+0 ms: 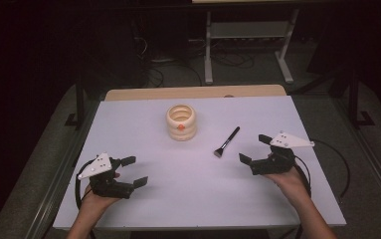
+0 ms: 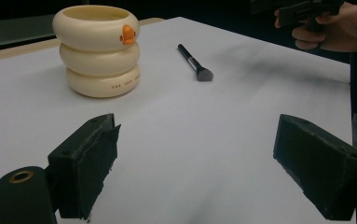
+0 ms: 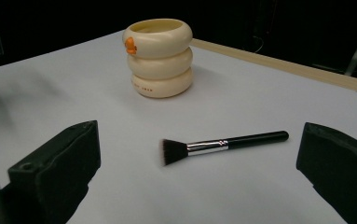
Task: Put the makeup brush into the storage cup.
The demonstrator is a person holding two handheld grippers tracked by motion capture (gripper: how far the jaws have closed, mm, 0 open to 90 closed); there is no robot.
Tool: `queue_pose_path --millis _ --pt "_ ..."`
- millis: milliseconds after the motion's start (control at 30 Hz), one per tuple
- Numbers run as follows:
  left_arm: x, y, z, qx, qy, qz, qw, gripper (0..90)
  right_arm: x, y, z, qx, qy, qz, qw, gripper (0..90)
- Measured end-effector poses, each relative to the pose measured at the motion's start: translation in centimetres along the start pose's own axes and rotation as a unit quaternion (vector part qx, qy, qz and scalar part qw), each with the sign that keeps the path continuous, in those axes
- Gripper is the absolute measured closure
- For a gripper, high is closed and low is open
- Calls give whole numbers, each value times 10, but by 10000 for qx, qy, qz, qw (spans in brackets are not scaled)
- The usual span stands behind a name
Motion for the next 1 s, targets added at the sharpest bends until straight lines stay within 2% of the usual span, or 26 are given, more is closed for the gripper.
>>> queue_pose_path --millis 300,400,633,800,867,1000 --pt "-2 3 3 -57 23 -45 10000 131 -3 2 -9 -55 -31 -27 10000 0" --pt "-3 2 3 -45 40 -53 10000 130 -5 3 -11 -40 44 -62 10000 0" --pt "-4 0 1 -49 48 -86 9999 130 -5 5 -19 -55 -81 -75 9999 0" --pt "-4 0 2 -57 94 -28 9999 131 -10 5 -23 -50 -37 -86 9999 0" --pt "-3 -1 1 -34 19 -70 10000 131 -11 5 -23 -61 -41 -81 9999 0" --pt "-4 -1 2 -59 88 -16 9999 131 -10 7 -26 -57 -91 -76 9999 0"
Point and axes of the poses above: each handheld gripper's, and its own axes: z roughly backward along the jaws, x roughly out of its underside, y roughly to its right, the point moved 2 cm from there along -z, roughly forward along the jaws, and after that the axes turned 12 degrees about y, right-handed, at the moved point
